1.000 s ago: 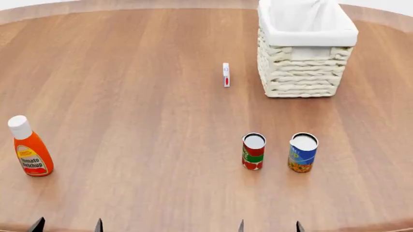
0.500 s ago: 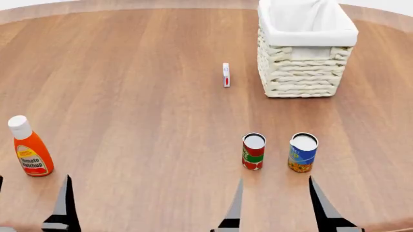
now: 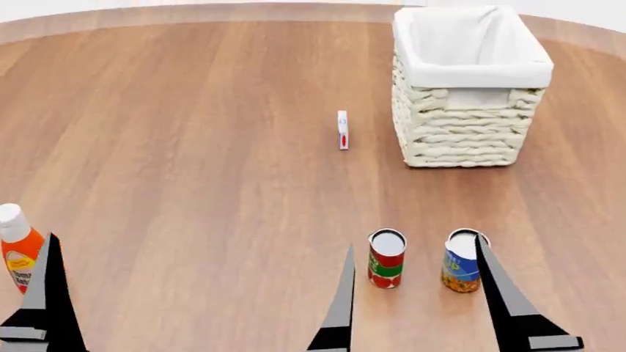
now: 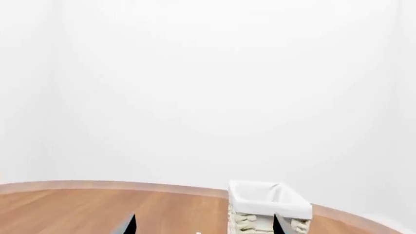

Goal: Pick up the tomato sauce, and put it in the basket.

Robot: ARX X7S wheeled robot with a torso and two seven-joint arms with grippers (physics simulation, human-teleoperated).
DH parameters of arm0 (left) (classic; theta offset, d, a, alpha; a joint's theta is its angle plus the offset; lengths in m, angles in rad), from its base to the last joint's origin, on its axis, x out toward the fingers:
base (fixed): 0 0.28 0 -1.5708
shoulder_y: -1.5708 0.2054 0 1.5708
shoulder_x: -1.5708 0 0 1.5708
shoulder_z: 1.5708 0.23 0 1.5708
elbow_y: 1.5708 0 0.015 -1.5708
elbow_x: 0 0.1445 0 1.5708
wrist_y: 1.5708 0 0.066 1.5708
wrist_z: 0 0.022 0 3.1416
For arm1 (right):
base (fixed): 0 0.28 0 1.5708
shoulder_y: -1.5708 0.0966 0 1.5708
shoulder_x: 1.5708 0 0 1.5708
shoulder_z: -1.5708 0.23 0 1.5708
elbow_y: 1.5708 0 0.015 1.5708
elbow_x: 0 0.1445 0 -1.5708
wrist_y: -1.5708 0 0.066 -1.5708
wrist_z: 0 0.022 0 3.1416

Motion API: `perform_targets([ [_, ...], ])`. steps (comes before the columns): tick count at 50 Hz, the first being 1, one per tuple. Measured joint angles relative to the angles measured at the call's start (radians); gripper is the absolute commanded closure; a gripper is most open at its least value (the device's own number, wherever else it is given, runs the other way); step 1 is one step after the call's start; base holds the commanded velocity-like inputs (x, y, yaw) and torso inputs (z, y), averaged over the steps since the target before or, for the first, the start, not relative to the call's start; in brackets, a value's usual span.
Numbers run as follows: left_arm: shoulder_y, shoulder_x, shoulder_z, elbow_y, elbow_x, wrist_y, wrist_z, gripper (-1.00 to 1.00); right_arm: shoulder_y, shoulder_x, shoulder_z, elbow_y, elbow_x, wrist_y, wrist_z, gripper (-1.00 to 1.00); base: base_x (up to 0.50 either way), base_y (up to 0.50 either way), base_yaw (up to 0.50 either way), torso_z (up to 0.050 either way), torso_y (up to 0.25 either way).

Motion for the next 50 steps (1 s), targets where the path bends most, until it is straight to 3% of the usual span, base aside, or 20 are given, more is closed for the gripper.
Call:
perform_targets([
  [50, -0.019, -0.052, 0.007, 0.065, -0.069, -0.029, -0.058, -1.0, -0.036, 0.068, 0.008, -0.007, 0.091, -0.042, 0.056, -1.0, 0.5, 0.0, 0.0, 0.0, 0.001],
])
